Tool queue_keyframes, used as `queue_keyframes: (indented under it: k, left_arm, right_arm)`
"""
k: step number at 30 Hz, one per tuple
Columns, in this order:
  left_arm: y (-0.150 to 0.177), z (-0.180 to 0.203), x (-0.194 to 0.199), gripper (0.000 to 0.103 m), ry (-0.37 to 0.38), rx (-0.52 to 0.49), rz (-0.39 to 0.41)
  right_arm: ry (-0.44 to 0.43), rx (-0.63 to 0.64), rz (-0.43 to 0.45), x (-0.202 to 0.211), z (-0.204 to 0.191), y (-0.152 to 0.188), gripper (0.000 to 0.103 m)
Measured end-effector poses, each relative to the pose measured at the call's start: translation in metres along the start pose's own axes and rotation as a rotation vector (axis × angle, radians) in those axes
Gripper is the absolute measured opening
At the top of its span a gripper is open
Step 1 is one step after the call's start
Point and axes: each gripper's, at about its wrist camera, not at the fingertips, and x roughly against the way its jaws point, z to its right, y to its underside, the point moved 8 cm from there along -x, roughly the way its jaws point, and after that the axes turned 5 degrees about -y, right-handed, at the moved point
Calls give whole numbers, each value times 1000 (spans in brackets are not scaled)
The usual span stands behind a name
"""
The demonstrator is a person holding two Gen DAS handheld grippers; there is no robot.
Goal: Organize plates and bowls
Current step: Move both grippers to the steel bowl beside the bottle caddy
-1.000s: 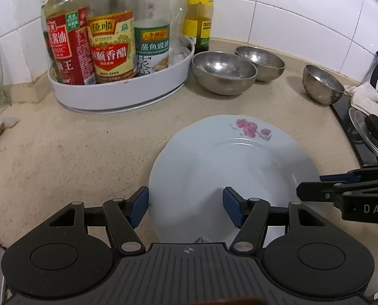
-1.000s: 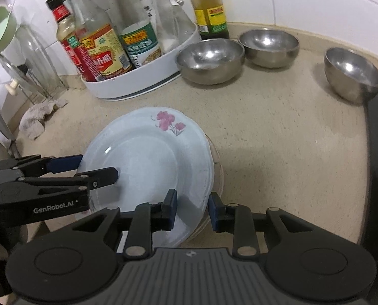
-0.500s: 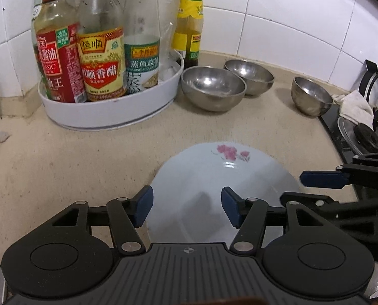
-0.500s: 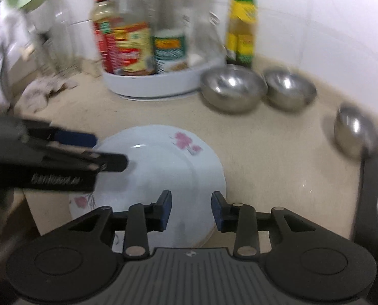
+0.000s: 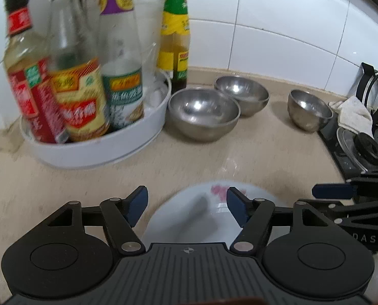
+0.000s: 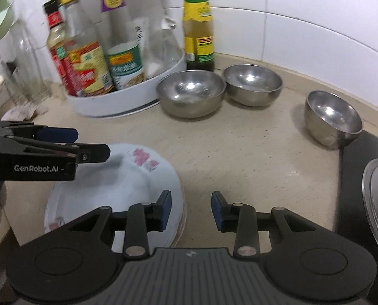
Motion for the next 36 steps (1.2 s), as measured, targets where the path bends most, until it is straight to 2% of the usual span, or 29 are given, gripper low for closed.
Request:
queue_keyframes:
  k: [5,11,15,18,24,28,32,34,35,36]
  left_arm:
    - [-26,4,-11,80,24,4,19]
    - [-50,11,-31,80,12,-7,31]
    - [-61,11,-47,80,24,29,7]
    - [-66,10,-63,80,59,83,-28]
    - [-73,5,-97,71,71,169,-90]
    - [-74,3,-117,64,80,227,-133]
    - [-76,5,-128,62,51,199,-141]
    - [-75,4,-132,57,46,193,-151]
    - [-75,3,-133,54,48,195,-156]
    - [-76,3,-133,54,48,192,-156]
  right_arm:
    - [23,-24,21,4,12,-10,33]
    - [26,-77,64,3,34,-44,33]
    - [22,-117,69,-13,50,-73,33]
    - [-26,-188,49,-31,62,-92,33]
    - [-73,-274,-6,-73,78,-122,33]
    - [-107,-318,-66,-101,82,-125,33]
    - [-146,-337,-126,-121,81,-122,33]
    - [-156,-332,-134,-126,80,-123,29]
    - [-164,-330,-133,-128,79,-124,21]
    - [-170,-332,-136,-128,78,-125,21]
